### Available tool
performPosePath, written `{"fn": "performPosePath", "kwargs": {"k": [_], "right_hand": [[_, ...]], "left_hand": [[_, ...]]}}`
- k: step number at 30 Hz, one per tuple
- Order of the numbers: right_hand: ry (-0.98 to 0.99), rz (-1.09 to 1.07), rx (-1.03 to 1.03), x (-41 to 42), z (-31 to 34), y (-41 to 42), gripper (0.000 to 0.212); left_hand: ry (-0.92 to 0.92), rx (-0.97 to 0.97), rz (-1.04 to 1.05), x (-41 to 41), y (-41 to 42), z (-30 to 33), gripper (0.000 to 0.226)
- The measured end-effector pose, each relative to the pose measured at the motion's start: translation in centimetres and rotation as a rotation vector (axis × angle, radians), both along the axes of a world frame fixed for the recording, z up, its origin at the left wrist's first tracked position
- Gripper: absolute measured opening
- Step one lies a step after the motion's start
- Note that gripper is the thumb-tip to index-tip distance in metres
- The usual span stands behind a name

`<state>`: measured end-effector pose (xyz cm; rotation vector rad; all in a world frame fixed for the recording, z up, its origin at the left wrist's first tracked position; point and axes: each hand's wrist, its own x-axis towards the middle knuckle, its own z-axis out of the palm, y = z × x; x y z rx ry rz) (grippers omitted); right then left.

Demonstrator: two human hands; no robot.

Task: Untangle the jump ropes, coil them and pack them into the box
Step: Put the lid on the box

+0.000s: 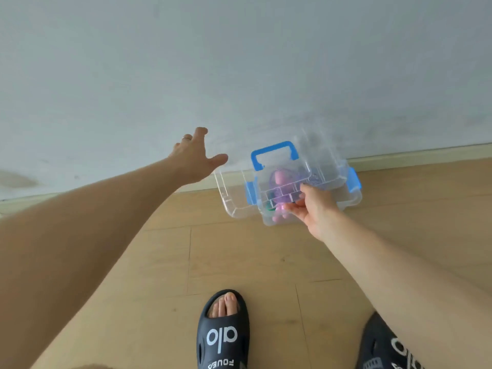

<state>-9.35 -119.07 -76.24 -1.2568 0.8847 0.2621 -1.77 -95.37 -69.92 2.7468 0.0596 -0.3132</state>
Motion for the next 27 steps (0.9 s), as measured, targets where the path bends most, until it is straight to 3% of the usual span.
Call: {"fn": "performPosePath", "kwargs": {"k": [2, 6, 9, 12, 17, 22, 24, 27], "right_hand": [[0.024, -0.104, 0.055, -0.2, -0.8, -2.8, 0.016], [0.089, -0.176, 0.092, 0.6, -2.9, -6.4, 0.022], [0.158, -0.152, 0.082, 2.0, -4.1, -7.3, 0.019], [0.199, -0.119, 0.009, 3.3, -5.4, -7.5, 0.017], [0.233, -0.139, -0.220, 3.4, -7.9, -7.8, 0.046], [0.284, -0.140, -0.471, 3.5, -8.5, -8.8, 0.055], [0.294, -0.066, -0.672, 3.7, -8.7, -9.7, 0.064], [0.266, 0.085, -0.899, 4.0, -9.0, -11.2, 0.057]], "left_hand": [[0.146, -0.021, 0.079, 0.1, -3.5, -0.3, 0.081], [0.446, -0.235, 0.181, -0.9, -8.2, -4.7, 0.059], [0.491, -0.317, 0.175, -1.6, -10.4, -8.4, 0.030], [0.483, -0.311, 0.240, -1.2, -11.1, -10.4, 0.030], [0.496, -0.269, 0.248, -0.1, -11.3, -12.0, 0.033], [0.473, -0.217, 0.238, 0.0, -11.4, -12.8, 0.031], [0.462, -0.211, 0.238, 0.1, -11.3, -13.1, 0.030], [0.463, -0.208, 0.239, 0.3, -11.2, -13.5, 0.029]]}}
